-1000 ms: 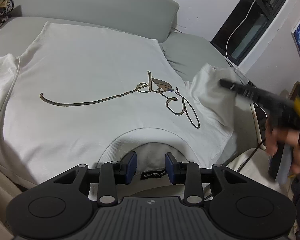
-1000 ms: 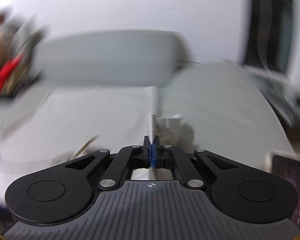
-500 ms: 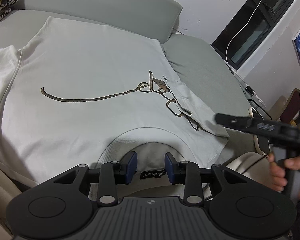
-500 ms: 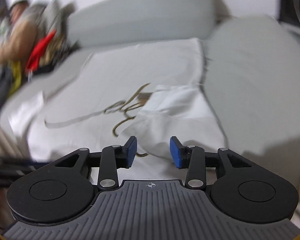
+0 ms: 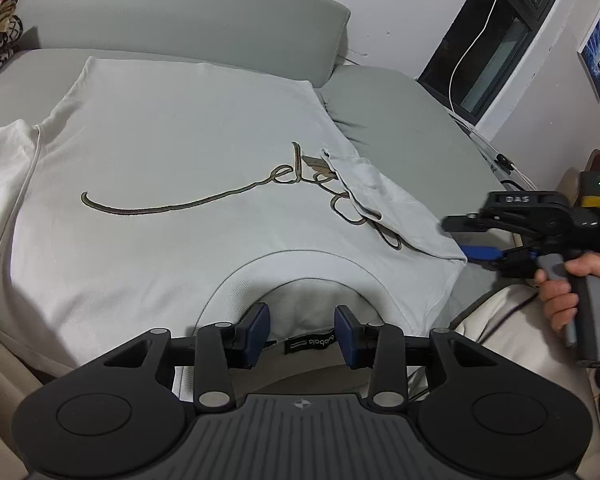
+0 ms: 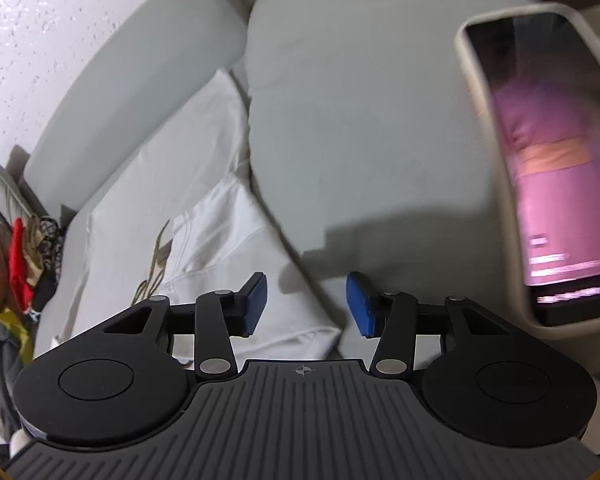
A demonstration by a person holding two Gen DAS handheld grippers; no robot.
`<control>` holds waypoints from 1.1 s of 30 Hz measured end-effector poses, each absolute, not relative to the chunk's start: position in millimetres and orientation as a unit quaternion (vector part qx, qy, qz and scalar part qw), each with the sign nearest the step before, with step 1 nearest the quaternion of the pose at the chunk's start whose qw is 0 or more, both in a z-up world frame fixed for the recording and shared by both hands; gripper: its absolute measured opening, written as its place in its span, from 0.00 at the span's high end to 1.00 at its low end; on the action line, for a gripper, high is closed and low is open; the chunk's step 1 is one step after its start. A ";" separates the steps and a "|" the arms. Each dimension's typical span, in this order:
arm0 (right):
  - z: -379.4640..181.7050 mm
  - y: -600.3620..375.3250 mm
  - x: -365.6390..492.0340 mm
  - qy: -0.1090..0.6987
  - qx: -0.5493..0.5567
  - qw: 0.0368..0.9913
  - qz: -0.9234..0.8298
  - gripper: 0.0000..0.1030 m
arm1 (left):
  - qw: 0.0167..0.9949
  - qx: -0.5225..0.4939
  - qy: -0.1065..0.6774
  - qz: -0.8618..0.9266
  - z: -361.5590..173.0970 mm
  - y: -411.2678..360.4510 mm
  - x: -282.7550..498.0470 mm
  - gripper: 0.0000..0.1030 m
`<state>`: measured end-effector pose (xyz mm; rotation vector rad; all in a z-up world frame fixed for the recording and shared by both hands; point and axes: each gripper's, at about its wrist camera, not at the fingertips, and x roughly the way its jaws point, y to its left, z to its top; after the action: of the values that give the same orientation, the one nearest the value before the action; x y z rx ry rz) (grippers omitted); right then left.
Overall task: Fold clothes
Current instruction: 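Fold the held sleeve side over the print with the right gripper and release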
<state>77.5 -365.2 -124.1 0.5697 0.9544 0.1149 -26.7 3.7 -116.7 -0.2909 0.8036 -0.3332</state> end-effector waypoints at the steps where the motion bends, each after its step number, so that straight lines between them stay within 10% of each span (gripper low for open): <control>1: -129.4 -362.2 80.1 0.457 0.276 0.844 0.061 0.45 | 0.897 -0.138 0.387 -0.162 -116.8 3.4 -26.7 0.64; 4: -144.4 -354.6 82.1 0.466 0.291 0.833 0.061 0.48 | 0.897 -0.138 0.387 -0.163 -117.4 3.3 -26.8 0.63; 8: -150.0 -349.4 77.6 0.470 0.300 0.829 0.051 0.96 | 0.896 -0.141 0.387 -0.165 -116.9 4.8 -28.5 0.63; 15: -134.5 -313.0 65.7 0.461 0.165 0.872 0.004 0.91 | 0.896 -0.139 0.388 -0.166 -116.6 5.4 -27.6 0.63; 19: -117.9 -301.0 52.3 0.433 0.157 0.887 0.014 0.56 | 0.895 -0.142 0.390 -0.165 -117.0 5.5 -28.0 0.63; 33: -131.3 -242.8 36.9 0.471 0.227 0.845 0.115 0.74 | 0.894 -0.139 0.391 -0.168 -117.3 5.2 -30.2 0.61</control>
<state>36.9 -242.8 -131.3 0.4784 0.9932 0.2419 -30.2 5.2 -117.3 -0.2881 0.8107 -0.3474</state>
